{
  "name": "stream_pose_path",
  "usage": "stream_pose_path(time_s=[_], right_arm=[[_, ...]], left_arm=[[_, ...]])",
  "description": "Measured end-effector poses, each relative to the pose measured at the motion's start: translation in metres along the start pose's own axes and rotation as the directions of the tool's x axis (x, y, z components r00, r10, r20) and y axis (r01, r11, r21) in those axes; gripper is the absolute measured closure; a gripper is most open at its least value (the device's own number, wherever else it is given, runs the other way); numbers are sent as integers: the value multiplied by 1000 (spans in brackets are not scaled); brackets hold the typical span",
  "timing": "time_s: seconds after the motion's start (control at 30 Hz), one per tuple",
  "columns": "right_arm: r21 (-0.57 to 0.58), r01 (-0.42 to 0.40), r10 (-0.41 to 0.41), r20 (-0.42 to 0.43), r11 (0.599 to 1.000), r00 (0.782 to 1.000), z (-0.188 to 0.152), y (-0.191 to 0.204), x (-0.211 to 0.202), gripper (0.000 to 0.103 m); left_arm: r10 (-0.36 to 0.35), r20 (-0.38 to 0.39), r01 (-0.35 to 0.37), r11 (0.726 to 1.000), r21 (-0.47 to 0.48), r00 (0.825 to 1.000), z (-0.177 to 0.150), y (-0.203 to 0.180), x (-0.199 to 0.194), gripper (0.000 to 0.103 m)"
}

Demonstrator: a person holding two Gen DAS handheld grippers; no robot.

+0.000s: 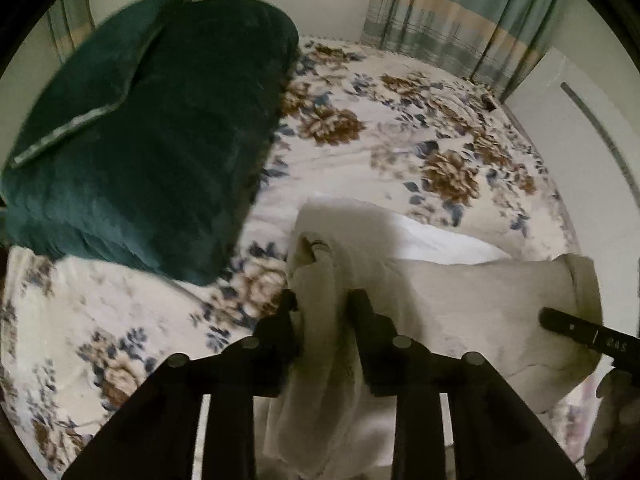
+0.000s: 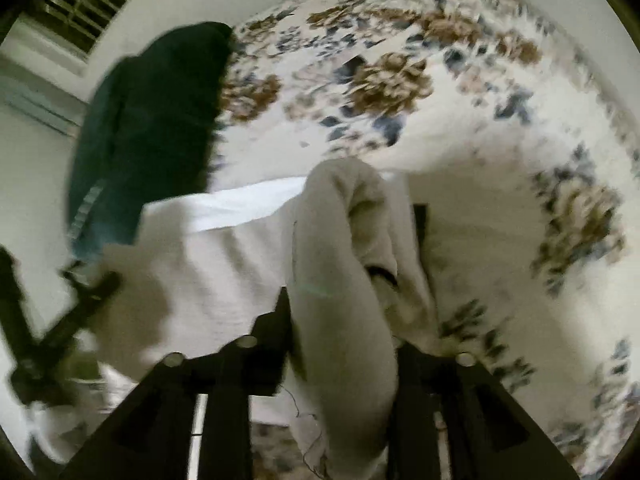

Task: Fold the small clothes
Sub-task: 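Carry the folded shirt with both grippers onto the clothes stack and release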

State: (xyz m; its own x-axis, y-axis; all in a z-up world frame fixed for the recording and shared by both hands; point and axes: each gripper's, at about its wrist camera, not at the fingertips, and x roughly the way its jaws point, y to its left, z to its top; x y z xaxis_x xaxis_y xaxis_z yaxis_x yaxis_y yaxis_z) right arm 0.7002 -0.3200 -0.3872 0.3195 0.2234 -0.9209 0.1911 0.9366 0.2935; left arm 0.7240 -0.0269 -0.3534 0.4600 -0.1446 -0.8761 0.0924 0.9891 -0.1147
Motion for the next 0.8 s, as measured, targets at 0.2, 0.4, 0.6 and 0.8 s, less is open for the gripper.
stream_pose_path(time_s=[0.2, 0.4, 0.6, 0.8], right_arm=[[-142, 298, -290, 72, 944, 954, -19, 26, 0, 0], [-124, 450, -433, 141, 885, 890, -54, 25, -25, 0], [-92, 497, -468, 228, 863, 854, -89, 30, -81, 0], [-71, 510, -461, 337, 857, 821, -136, 51, -172, 0]], left_arm=[[102, 45, -103, 994, 22, 994, -9, -10, -6, 11], [138, 76, -140, 990, 28, 988, -31, -24, -29, 0], [162, 92, -166, 985, 41, 983, -54, -41, -69, 0], [172, 138, -181, 982, 58, 975, -83, -62, -138, 0]])
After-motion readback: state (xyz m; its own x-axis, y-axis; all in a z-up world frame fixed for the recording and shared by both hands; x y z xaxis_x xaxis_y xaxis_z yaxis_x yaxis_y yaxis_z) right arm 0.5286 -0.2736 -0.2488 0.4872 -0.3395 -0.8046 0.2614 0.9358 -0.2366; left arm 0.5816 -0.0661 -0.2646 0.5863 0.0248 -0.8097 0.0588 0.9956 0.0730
